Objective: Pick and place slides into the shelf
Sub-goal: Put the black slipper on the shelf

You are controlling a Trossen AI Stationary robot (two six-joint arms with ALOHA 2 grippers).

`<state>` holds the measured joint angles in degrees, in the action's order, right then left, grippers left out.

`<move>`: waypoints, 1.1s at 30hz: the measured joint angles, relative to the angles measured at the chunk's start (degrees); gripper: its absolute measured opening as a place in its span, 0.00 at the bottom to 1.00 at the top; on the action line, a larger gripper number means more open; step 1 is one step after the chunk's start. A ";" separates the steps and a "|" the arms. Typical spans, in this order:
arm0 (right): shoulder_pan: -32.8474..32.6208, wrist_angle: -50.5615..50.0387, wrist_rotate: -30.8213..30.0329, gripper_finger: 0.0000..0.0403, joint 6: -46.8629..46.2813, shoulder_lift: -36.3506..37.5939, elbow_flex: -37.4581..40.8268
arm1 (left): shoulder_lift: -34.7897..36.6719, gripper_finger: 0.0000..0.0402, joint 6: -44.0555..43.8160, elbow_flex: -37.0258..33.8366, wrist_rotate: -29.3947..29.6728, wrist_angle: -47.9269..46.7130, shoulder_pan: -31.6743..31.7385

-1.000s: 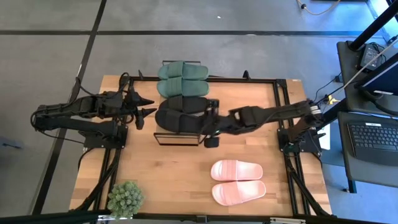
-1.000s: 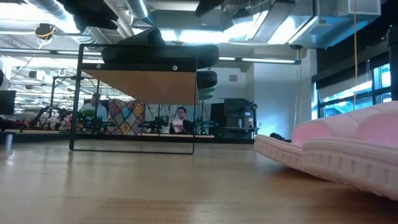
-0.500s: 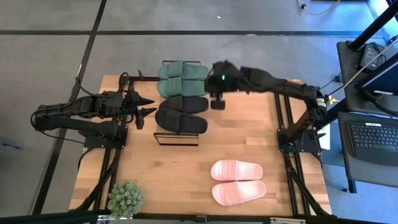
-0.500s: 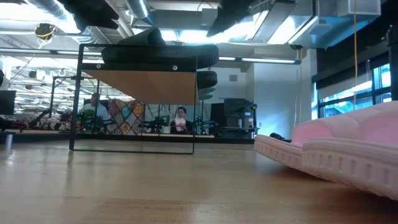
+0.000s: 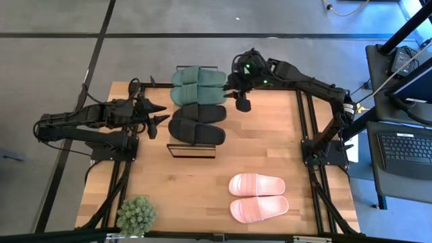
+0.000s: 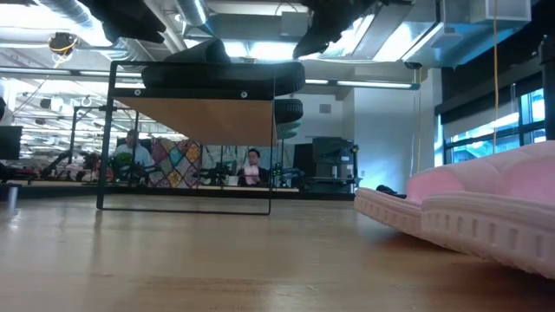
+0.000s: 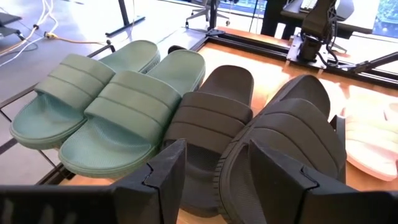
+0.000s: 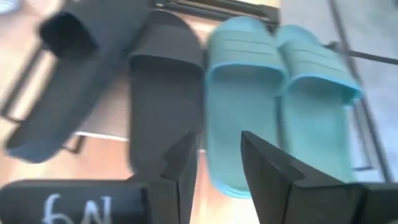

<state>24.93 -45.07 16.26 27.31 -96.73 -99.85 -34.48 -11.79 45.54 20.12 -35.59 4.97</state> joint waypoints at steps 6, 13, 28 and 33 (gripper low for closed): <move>-0.33 -0.51 4.43 0.31 1.85 0.00 0.00 | -0.02 0.41 0.00 0.00 -0.02 0.00 0.00; -0.28 0.73 13.96 0.31 4.19 0.00 0.00 | 0.00 0.41 -3.12 0.00 -0.05 0.94 0.00; -2.18 2.81 20.91 0.31 7.67 -4.92 0.04 | -0.02 0.41 -10.56 0.00 0.35 0.92 -0.02; -4.79 2.72 20.89 0.31 7.92 -4.94 0.04 | -0.02 0.41 -10.13 0.00 0.30 0.17 -0.02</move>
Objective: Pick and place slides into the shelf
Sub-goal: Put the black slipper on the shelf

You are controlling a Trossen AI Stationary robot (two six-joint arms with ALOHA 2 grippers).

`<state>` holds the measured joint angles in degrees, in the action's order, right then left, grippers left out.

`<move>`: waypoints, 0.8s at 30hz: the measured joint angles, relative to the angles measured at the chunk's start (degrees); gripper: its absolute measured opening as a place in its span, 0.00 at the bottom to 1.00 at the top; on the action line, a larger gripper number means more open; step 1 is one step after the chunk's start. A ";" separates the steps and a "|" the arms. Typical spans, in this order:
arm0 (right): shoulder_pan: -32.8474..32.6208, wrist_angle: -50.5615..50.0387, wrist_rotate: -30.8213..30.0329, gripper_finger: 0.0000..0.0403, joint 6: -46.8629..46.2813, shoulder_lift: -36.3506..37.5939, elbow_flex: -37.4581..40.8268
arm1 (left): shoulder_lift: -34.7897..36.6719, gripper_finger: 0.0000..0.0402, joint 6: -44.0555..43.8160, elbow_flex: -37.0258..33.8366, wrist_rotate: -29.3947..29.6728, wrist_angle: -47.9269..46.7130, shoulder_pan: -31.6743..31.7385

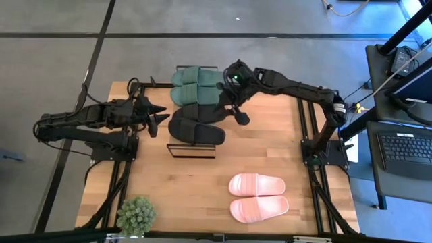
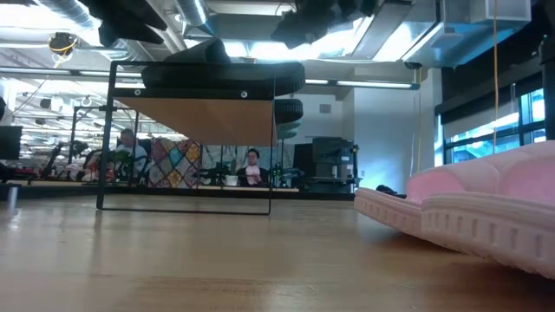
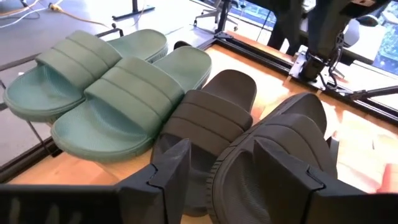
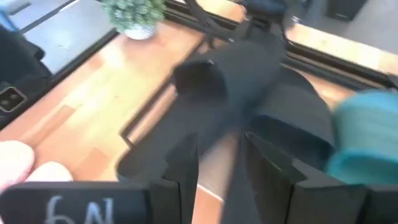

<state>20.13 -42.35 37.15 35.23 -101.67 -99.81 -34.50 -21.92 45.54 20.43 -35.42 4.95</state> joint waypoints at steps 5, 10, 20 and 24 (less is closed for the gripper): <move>-4.01 -0.11 -9.40 0.31 1.01 0.09 0.00 | 0.00 0.41 5.46 0.00 -0.03 0.04 0.02; -8.08 -3.57 -25.03 0.31 0.59 1.21 0.00 | 0.02 0.41 6.00 0.00 -0.02 0.05 0.02; -9.12 -7.22 -26.34 0.31 -31.89 3.56 0.00 | 0.00 0.41 6.02 0.00 0.04 0.09 0.02; -10.22 -8.67 -25.84 0.31 -42.61 4.37 -0.05 | 0.00 0.41 6.92 0.00 0.04 0.09 0.02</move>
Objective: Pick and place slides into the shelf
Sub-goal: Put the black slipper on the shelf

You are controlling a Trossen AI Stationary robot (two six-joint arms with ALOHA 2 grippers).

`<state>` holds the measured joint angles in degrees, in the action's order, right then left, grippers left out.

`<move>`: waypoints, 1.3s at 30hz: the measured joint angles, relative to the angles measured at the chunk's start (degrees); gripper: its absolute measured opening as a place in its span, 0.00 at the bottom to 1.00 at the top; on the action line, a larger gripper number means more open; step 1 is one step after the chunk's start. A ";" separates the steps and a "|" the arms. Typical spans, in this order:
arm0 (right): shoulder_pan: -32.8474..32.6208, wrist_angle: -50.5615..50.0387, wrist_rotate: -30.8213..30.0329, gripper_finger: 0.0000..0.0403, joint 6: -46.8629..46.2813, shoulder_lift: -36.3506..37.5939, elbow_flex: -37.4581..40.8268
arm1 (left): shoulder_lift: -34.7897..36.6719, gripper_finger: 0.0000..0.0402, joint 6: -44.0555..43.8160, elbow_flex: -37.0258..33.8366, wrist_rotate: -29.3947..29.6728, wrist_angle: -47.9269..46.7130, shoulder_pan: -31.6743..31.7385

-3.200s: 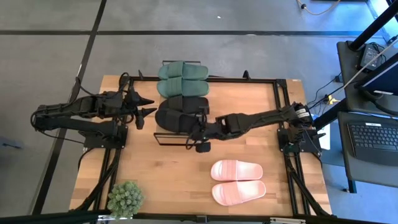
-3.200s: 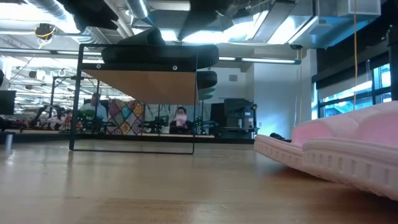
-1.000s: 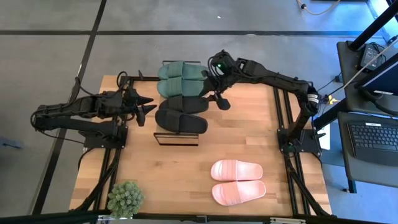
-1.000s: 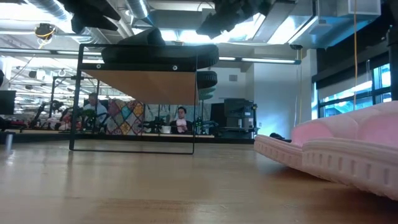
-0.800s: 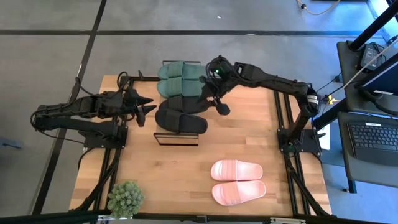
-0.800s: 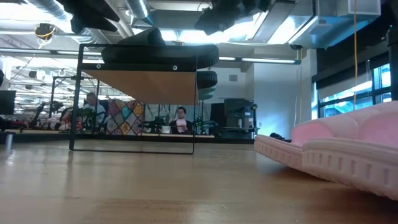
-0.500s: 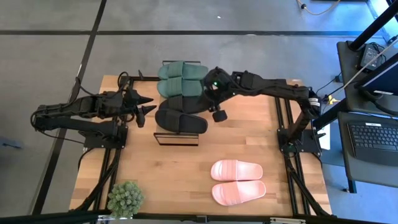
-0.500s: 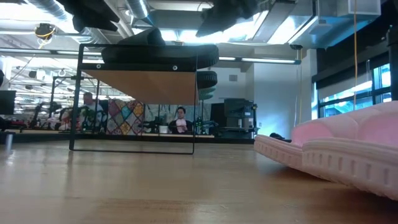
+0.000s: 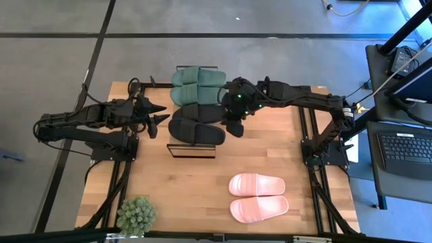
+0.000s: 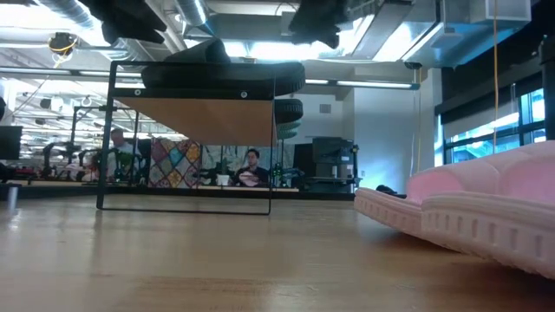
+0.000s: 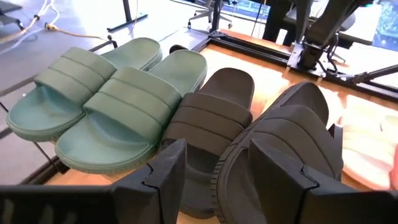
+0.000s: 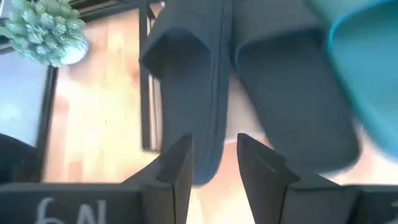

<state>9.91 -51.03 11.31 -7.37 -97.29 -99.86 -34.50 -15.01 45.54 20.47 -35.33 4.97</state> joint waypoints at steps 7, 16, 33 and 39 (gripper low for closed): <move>-3.69 -5.92 -1.56 0.31 -7.53 -0.03 -0.01 | 0.00 0.41 0.65 0.00 0.54 0.33 0.00; -8.46 -4.50 -3.08 0.31 -7.38 -0.03 0.00 | 0.02 0.41 0.68 0.00 1.53 0.30 0.00; -12.65 -3.64 -3.96 0.31 -9.78 -0.79 0.00 | 0.00 0.41 0.70 0.00 1.60 0.24 0.00; -12.63 -6.74 -17.46 0.40 -21.03 -0.79 0.00 | 0.01 0.41 0.70 0.00 1.60 0.24 0.00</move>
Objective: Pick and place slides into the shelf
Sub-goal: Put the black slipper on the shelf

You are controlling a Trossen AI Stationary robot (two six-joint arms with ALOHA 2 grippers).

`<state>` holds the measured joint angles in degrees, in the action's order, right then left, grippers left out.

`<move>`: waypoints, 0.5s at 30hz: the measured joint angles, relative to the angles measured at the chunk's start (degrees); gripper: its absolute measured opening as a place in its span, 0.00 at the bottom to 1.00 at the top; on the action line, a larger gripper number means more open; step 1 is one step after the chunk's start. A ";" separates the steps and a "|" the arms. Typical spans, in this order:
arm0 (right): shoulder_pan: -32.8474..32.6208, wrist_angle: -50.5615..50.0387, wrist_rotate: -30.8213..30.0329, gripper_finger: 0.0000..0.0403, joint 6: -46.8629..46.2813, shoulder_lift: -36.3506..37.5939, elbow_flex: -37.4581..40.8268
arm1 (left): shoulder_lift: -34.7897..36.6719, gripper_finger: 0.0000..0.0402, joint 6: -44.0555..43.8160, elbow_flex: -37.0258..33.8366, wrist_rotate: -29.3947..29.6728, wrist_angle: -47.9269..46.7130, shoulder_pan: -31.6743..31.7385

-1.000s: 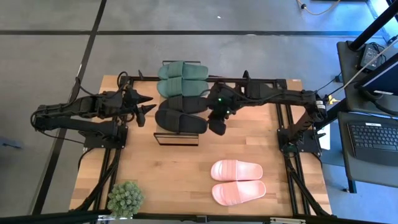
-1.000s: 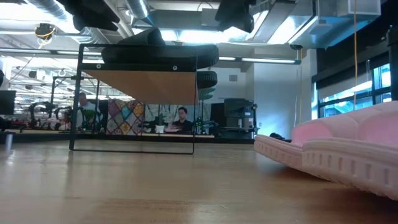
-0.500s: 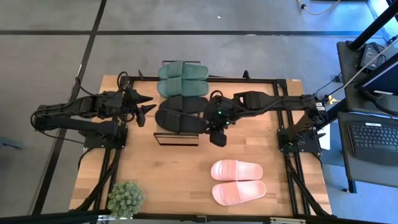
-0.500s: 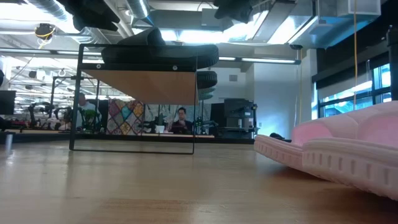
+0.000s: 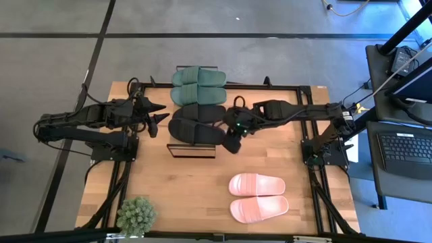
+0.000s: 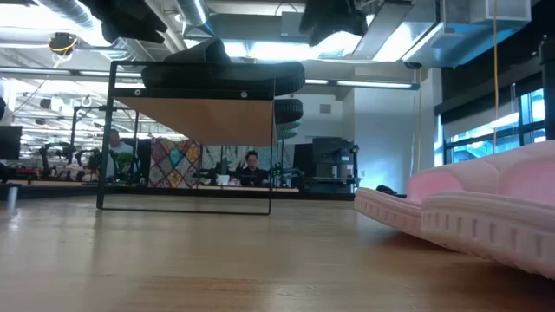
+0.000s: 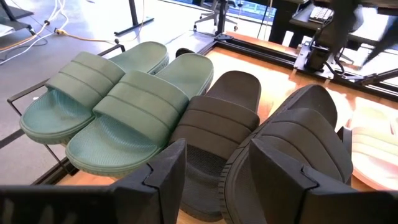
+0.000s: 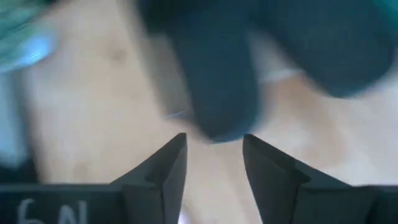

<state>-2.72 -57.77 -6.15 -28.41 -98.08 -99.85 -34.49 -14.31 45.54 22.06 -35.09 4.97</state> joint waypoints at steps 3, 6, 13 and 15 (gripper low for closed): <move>0.15 -2.83 -3.51 0.45 0.73 0.00 0.00 | 0.01 0.41 0.00 0.00 0.00 0.00 0.00; 0.22 -3.78 -3.24 0.48 3.65 0.00 0.00 | 0.00 0.41 0.00 0.00 0.00 0.00 0.00; 0.35 0.17 -3.43 0.49 6.32 -0.26 0.00 | -0.01 0.41 0.00 0.00 0.00 -0.02 0.00; 0.29 0.64 -3.33 0.49 6.08 -0.26 0.00 | 0.01 0.41 0.00 0.00 0.00 -0.01 0.00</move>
<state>-2.43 -57.13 -9.48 -22.33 -98.35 -99.85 -34.48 -14.31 45.54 22.06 -35.10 4.97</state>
